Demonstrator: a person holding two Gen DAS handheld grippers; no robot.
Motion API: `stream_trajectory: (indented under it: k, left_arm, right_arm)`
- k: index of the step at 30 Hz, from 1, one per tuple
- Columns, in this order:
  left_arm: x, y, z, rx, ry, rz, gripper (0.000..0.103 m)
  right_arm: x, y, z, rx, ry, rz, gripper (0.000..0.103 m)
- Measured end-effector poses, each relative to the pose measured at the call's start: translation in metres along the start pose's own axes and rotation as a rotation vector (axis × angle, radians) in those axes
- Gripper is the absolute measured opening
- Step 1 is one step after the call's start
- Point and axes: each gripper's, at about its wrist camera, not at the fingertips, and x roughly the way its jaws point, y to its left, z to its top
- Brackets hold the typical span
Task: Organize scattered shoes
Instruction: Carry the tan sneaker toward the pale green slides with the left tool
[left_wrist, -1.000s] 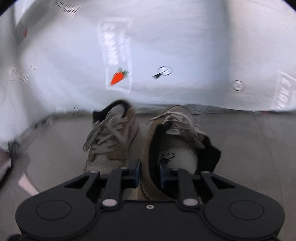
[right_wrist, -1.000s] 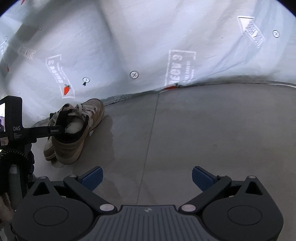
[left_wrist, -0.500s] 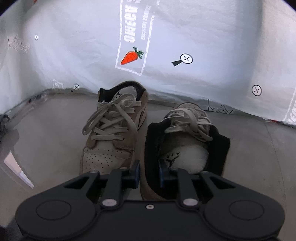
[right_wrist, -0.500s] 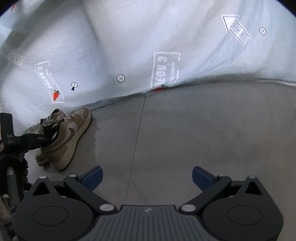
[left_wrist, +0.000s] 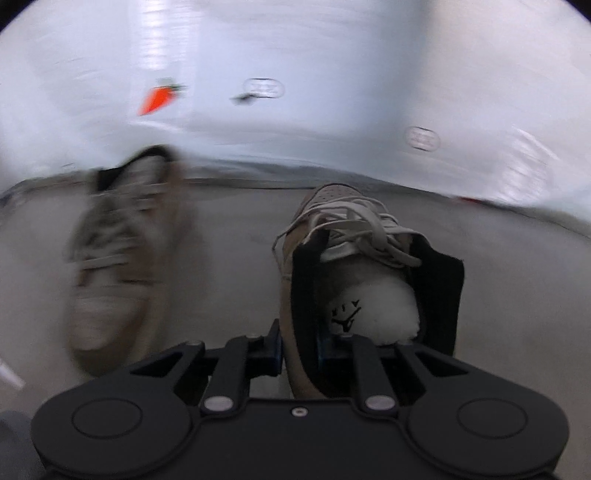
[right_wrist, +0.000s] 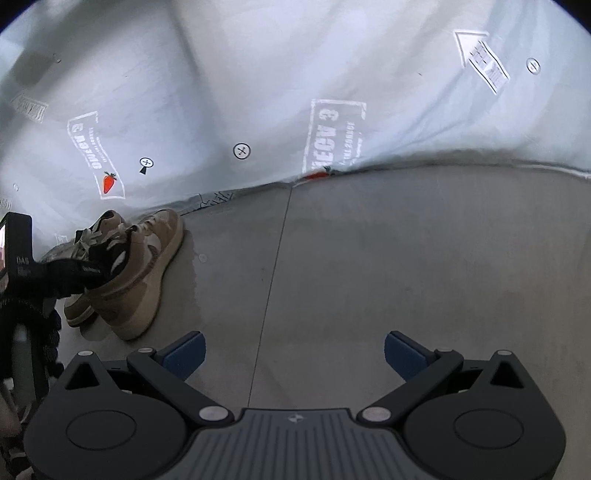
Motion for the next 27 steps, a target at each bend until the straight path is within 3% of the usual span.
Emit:
stream_trajectory:
  k: [6, 10, 16, 21, 27]
  left_arm:
    - [-0.005, -0.091, -0.011, 0.106, 0.035, -0.098, 0.016]
    - [-0.011, -0.139, -0.023, 0.117, 0.068, -0.181, 0.016]
    - [-0.030, -0.201, -0.051, 0.212, 0.072, -0.280, 0.017]
    - [-0.034, -0.203, -0.050, 0.230, 0.102, -0.304, 0.021]
    - [-0.052, -0.161, -0.042, 0.167, 0.151, -0.339, 0.035]
  right_arm:
    - [-0.020, -0.015, 0.001, 0.024, -0.049, -0.048, 0.102]
    - [-0.037, -0.036, -0.005, 0.079, -0.074, -0.132, 0.102]
    - [-0.061, -0.066, -0.014, 0.163, -0.108, -0.246, 0.102]
    - [-0.065, -0.071, -0.017, 0.186, -0.114, -0.255, 0.102]
    - [-0.063, -0.063, -0.017, 0.176, -0.114, -0.232, 0.102]
